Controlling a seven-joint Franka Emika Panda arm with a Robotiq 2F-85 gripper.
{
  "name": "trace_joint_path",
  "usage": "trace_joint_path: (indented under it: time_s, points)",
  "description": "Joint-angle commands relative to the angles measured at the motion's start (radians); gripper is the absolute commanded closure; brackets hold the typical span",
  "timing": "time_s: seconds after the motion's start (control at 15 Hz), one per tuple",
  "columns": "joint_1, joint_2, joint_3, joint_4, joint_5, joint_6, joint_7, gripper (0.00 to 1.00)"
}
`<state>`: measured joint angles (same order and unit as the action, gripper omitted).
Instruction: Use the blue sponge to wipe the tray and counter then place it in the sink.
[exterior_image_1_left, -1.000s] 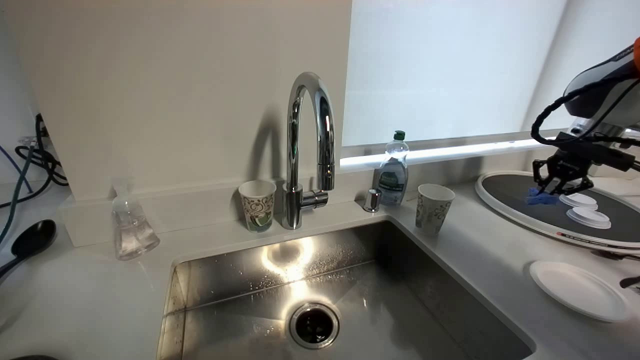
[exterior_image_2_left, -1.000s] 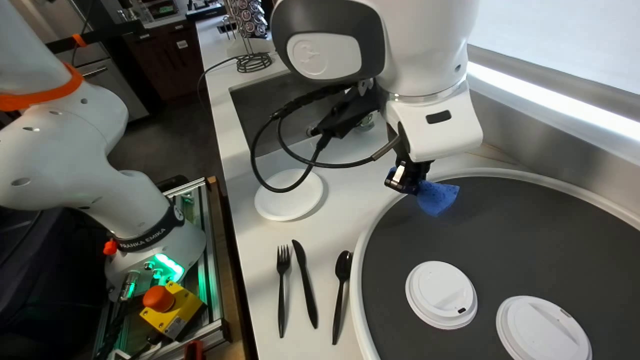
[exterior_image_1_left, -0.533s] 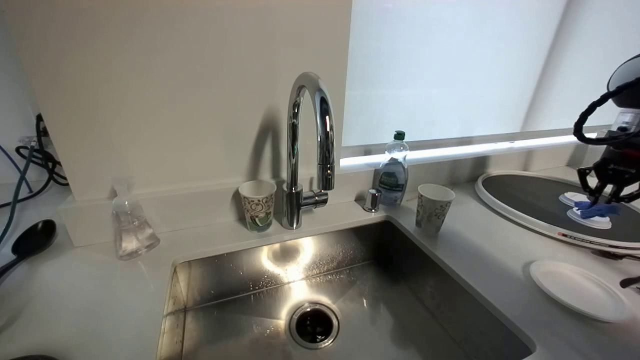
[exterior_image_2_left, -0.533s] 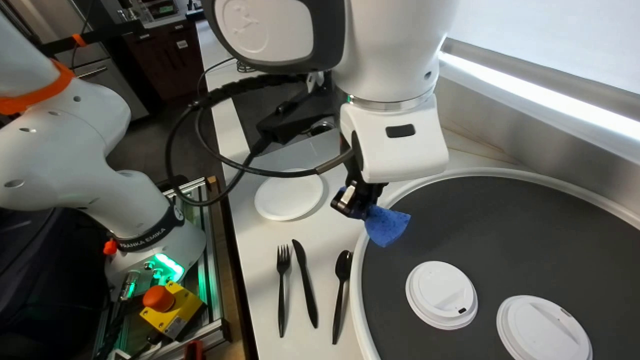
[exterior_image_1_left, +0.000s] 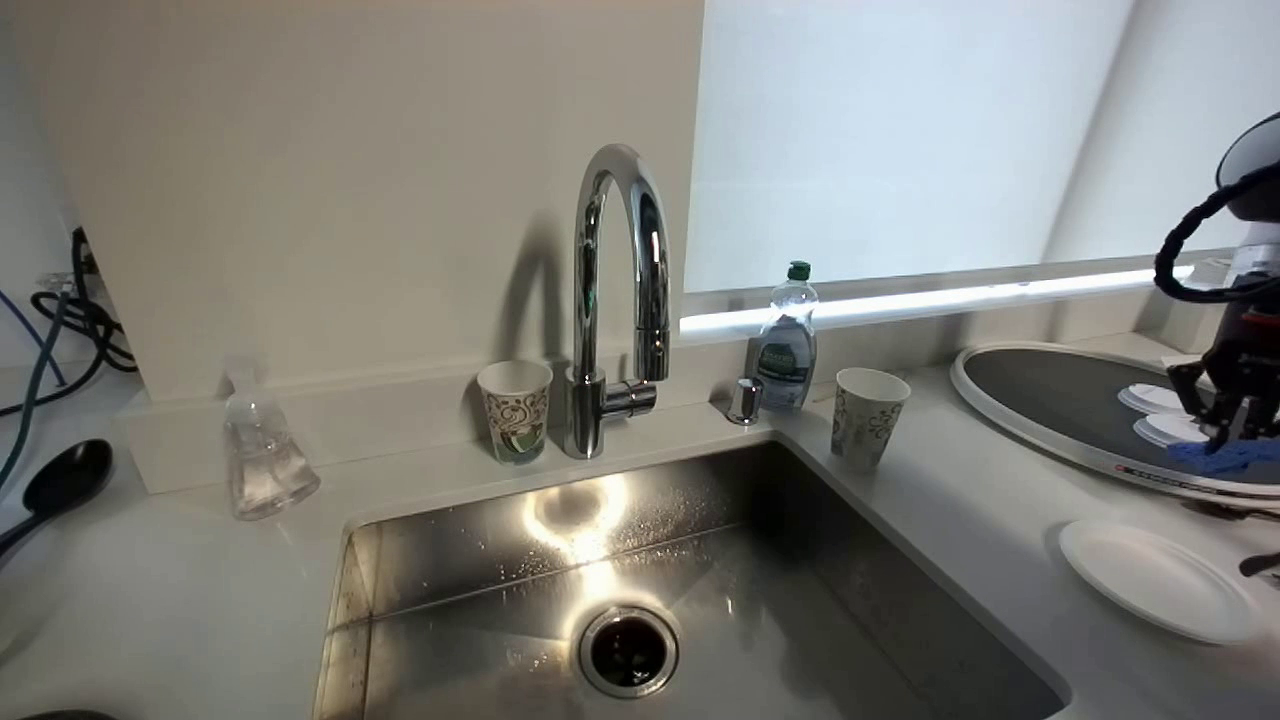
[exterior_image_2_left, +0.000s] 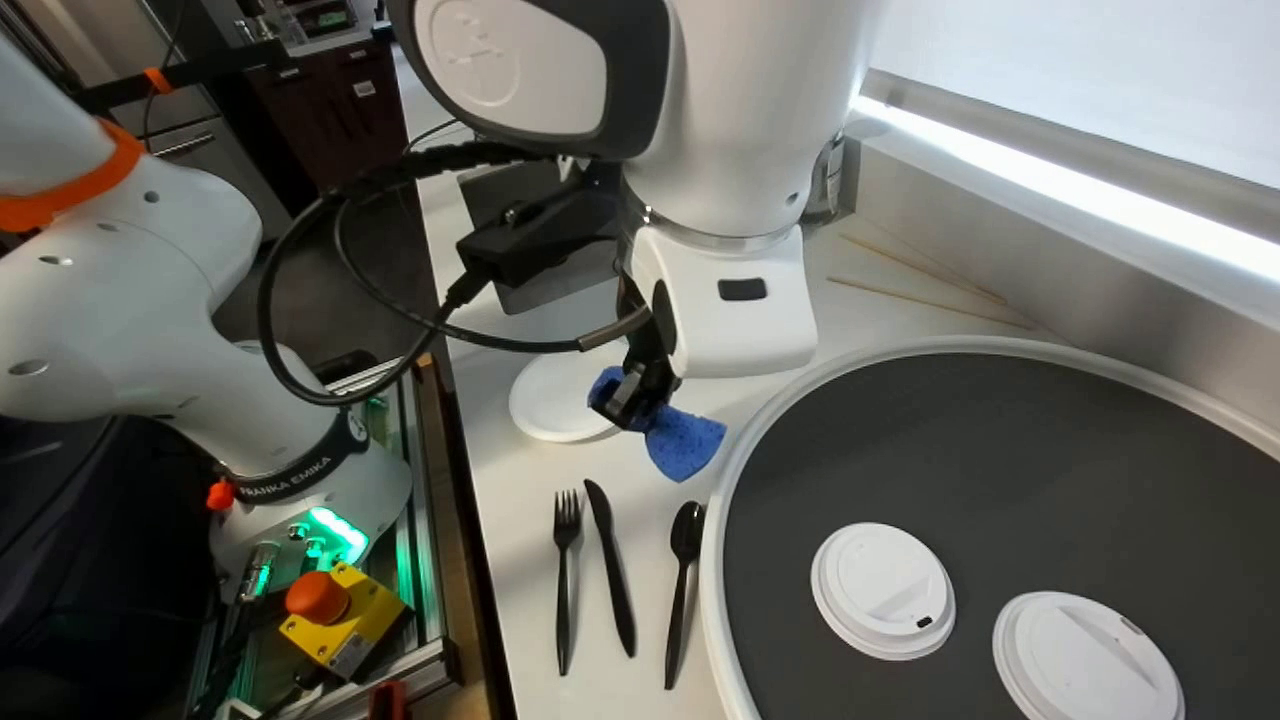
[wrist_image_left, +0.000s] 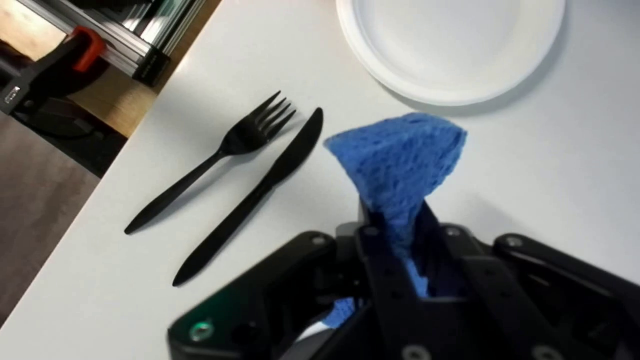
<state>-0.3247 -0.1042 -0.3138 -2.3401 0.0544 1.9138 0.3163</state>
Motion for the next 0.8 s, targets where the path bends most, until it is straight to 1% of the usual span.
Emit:
trace_joint_path:
  time_s: [0.0,0.53,0.73]
  points:
    - [0.008,0.022,0.009,-0.036,0.012,-0.005,-0.033,0.96]
    - [0.037,0.086,0.037,-0.043,0.087,0.074,-0.033,0.96]
    - [0.053,0.122,0.052,-0.034,0.170,0.087,-0.055,0.96]
